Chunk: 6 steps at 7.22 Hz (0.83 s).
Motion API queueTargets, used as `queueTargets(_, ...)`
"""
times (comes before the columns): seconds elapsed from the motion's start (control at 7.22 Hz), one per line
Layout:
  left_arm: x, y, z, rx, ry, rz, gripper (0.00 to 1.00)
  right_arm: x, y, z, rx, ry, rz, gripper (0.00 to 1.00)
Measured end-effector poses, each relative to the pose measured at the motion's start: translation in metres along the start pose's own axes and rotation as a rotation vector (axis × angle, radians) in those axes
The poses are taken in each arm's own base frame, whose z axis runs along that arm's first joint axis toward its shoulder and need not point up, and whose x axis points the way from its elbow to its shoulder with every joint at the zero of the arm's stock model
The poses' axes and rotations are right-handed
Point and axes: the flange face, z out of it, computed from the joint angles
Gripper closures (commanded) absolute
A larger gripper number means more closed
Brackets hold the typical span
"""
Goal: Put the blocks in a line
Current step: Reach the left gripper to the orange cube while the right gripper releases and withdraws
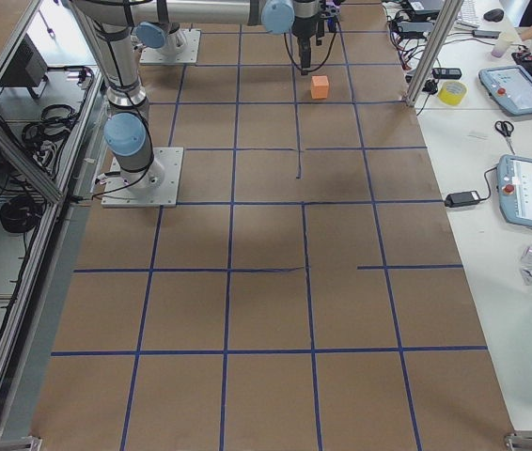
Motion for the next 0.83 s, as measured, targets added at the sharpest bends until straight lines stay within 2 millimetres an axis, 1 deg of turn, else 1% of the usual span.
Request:
queueTargets(0.14,0.035,-0.005,0.029,-0.002,0.007,0.016,0.0,0.013,0.011,-0.002,-0.006,0.002,-0.023,0.0)
queueTargets(0.28,0.064,-0.007,0.055,-0.011,0.007,0.033,0.0,0.02,0.015,-0.002,-0.005,0.006,-0.035,0.0)
queueTargets(0.42,0.082,-0.007,0.075,-0.021,0.005,0.062,0.0,0.023,0.015,-0.003,0.005,0.01,-0.038,0.0)
queueTargets(0.55,0.09,-0.005,0.09,-0.034,-0.011,0.101,0.0,0.025,0.016,-0.005,0.006,0.012,-0.036,0.0)
queueTargets(0.69,0.09,-0.005,0.098,-0.035,-0.045,0.148,0.0,0.025,0.017,-0.006,-0.008,0.018,-0.036,0.0)
queueTargets(0.83,0.087,-0.007,0.099,-0.031,-0.085,0.196,0.0,0.026,0.021,-0.007,-0.026,0.028,-0.038,0.0)
